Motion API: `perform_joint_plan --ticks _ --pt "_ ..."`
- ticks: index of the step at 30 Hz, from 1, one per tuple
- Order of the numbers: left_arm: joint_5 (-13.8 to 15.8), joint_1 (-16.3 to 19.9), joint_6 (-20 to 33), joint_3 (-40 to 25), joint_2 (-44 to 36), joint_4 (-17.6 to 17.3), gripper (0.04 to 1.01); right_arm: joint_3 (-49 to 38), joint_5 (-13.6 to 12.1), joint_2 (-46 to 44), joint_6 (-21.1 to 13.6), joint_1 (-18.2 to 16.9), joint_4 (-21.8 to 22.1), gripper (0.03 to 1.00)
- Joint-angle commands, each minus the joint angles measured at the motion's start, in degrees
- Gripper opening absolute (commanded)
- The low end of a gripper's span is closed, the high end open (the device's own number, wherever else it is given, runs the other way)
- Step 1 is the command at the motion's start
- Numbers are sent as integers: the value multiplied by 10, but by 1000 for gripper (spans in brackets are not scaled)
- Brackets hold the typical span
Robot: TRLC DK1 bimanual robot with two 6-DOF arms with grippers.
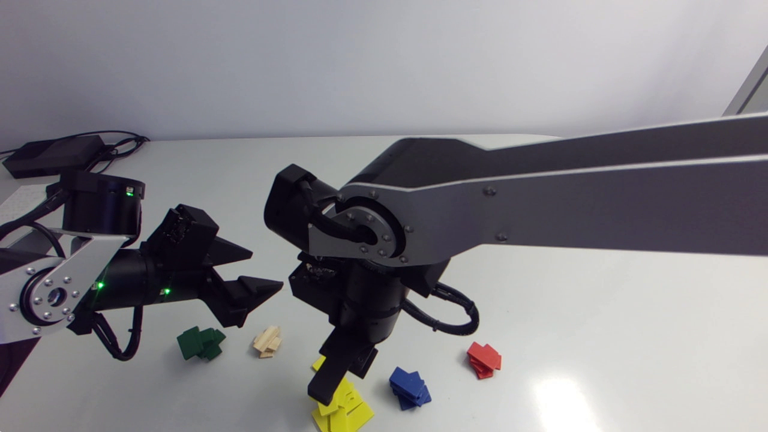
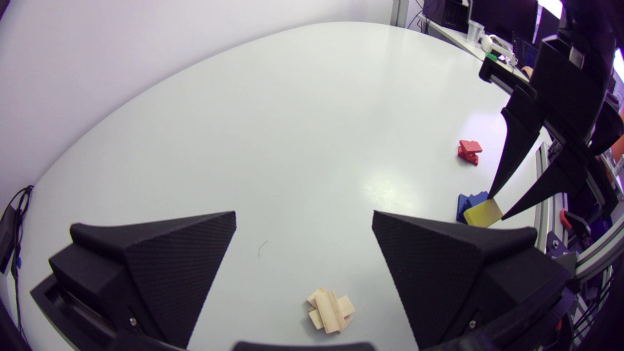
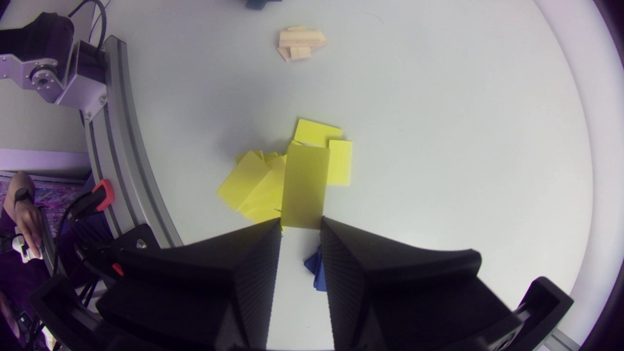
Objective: Take domino bricks one by one from the mixed stack on the table and place each onto the existing stack of the same color.
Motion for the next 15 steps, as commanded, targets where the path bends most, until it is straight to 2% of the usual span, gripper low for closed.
perform_joint_plan --ticks 1,15 --pt "5 2 7 -17 -6 8 995 -16 1 -10 2 9 4 97" --pt "5 10 -8 -24 -8 12 995 -45 -18 -10 -9 44 30 97"
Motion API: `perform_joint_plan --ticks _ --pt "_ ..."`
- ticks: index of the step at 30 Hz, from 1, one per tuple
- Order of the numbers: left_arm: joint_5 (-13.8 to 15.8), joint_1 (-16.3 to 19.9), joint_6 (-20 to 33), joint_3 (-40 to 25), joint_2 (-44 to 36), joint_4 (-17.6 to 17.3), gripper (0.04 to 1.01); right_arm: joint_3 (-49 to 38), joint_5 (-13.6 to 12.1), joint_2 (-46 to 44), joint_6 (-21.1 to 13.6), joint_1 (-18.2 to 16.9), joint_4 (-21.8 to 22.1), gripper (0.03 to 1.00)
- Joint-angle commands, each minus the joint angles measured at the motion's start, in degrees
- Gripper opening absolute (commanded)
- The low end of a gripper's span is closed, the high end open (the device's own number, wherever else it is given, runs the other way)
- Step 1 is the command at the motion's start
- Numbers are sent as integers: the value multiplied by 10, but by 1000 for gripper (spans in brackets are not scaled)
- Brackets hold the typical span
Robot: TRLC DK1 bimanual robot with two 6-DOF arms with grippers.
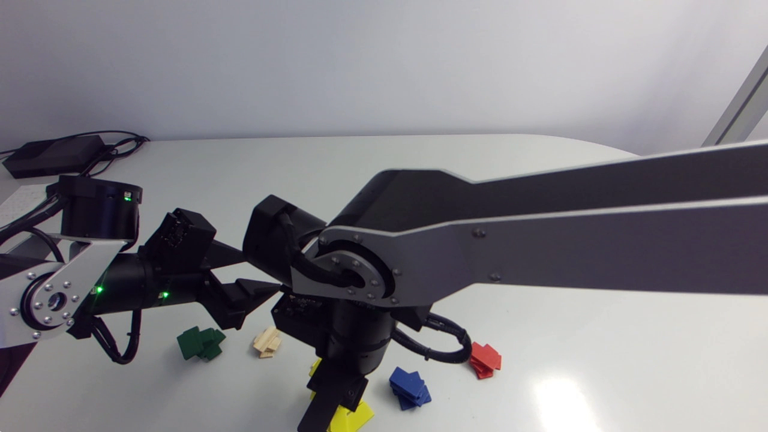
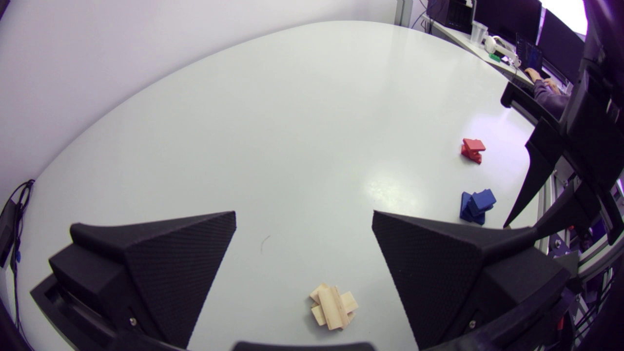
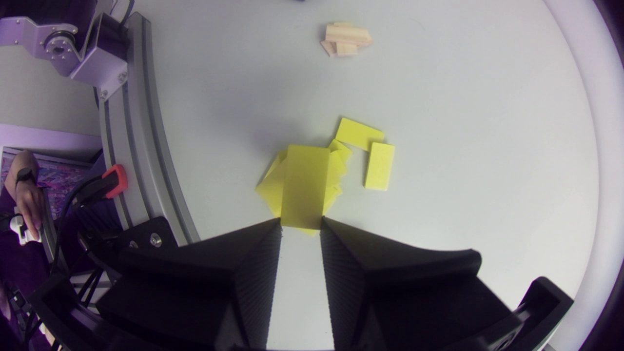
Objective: Take domino bricks one by one from the mixed stack on the table and place each onto the existing stack of the same color.
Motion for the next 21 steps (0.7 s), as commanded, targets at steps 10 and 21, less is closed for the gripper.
perform_joint_plan --ticks 10,21 --pt "5 0 -13 -15 -13 4 995 -16 -6 8 -11 14 26 97" --pt "5 3 -13 -19 -13 5 995 -11 -11 32 -12 19 37 97"
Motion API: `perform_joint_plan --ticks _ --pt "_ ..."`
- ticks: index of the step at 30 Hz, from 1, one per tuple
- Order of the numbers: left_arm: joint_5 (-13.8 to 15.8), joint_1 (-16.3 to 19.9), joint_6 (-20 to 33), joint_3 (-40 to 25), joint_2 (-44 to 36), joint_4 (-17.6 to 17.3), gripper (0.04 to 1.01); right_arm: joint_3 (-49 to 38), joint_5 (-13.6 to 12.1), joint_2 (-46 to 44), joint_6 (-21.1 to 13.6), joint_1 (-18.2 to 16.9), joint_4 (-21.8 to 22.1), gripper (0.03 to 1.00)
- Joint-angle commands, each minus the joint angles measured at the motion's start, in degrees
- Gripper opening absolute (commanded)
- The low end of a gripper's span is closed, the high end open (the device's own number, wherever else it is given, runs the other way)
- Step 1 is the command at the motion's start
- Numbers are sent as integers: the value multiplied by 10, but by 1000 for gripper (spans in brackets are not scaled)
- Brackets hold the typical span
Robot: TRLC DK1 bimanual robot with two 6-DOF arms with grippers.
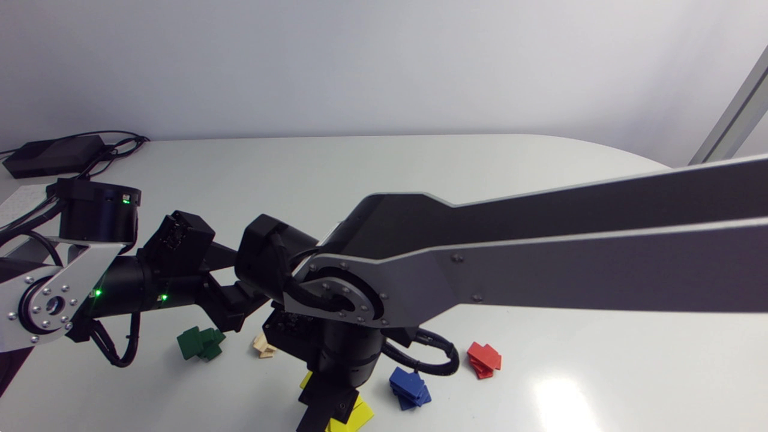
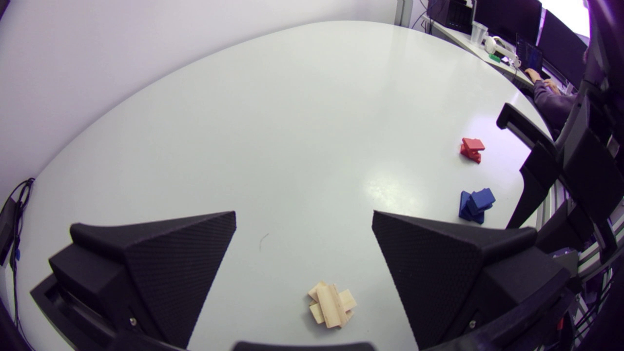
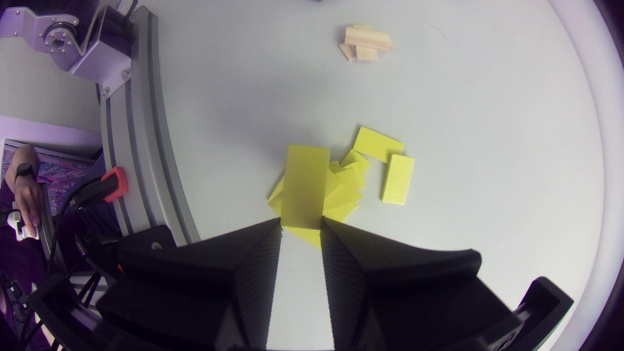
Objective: Take domino bricks one by one from the mixed stack on the table and place each onto the existing stack of the same color.
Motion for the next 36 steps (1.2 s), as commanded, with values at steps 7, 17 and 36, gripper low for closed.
perform_joint_plan --ticks 7,17,36 --pt "5 3 -10 -11 -6 7 995 -3 -2 20 -11 3 14 97" --pt "5 3 -10 -12 -4 9 995 -10 2 23 -10 1 18 97" --pt "5 -7 -14 -7 -2 11 995 -32 12 12 -6 -18 21 97"
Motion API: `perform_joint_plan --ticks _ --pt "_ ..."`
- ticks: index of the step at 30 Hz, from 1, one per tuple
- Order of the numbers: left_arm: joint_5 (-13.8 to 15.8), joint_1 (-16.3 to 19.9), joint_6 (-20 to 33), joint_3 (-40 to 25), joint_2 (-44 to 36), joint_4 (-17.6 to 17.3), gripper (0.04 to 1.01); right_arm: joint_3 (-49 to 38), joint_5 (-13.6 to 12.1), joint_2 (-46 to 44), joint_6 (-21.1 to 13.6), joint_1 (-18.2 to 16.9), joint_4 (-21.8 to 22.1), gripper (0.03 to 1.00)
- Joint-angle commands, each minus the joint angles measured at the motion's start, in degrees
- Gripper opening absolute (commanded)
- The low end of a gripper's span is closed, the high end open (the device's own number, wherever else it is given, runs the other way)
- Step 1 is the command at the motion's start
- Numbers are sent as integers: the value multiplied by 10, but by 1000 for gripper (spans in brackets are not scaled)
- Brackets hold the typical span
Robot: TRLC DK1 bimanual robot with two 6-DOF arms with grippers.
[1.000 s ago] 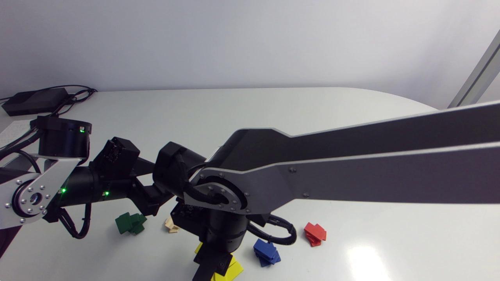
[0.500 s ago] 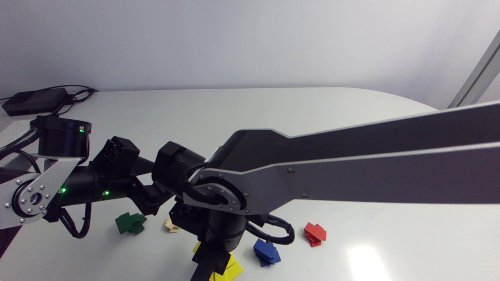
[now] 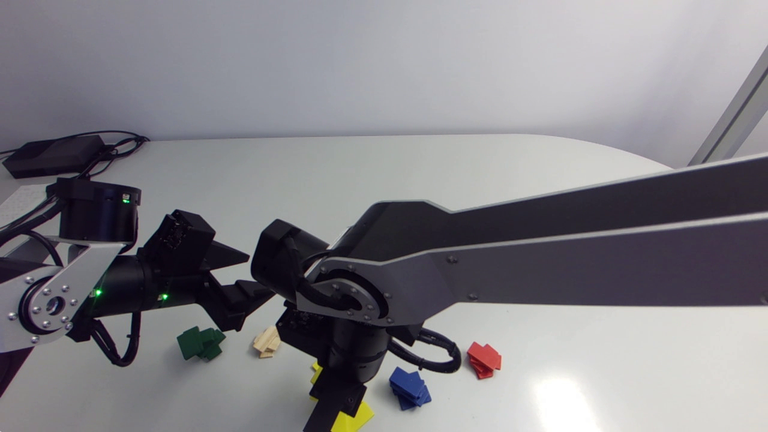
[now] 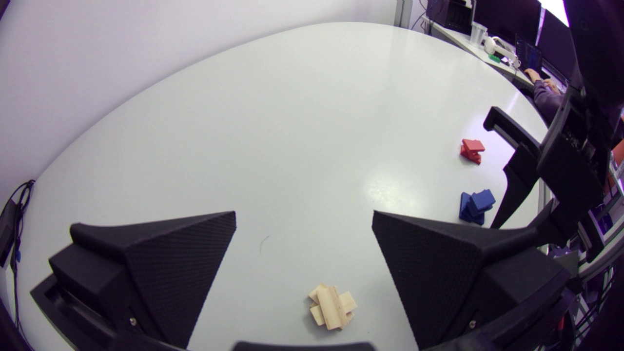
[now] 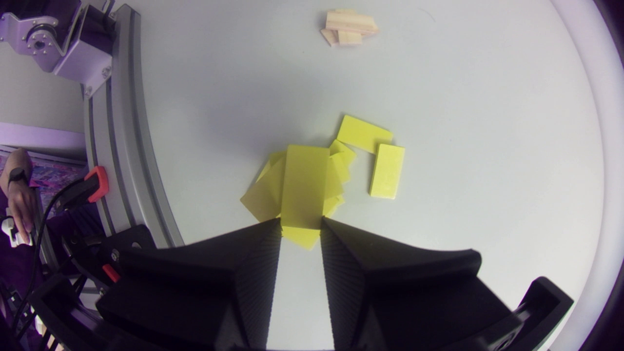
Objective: Take domino bricks one by one from the mixed stack on the table and place each onto the existing stack of the same color.
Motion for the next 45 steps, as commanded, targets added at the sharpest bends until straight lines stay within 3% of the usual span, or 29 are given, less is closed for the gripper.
perform_joint_plan --ticks 1,25,31,43,45 --pt "5 -6 -14 -7 -3 7 995 -14 2 3 -2 -2 4 97" --pt "4 -7 -18 0 -3 4 995 -2 2 1 -2 5 1 102" --pt "4 -9 -18 0 2 5 995 -1 2 1 -2 6 1 261" --pt "4 -13 -18 2 4 5 995 2 2 -3 -2 10 0 264" --pt "3 -13 -18 2 4 5 995 2 2 -3 -2 10 0 325"
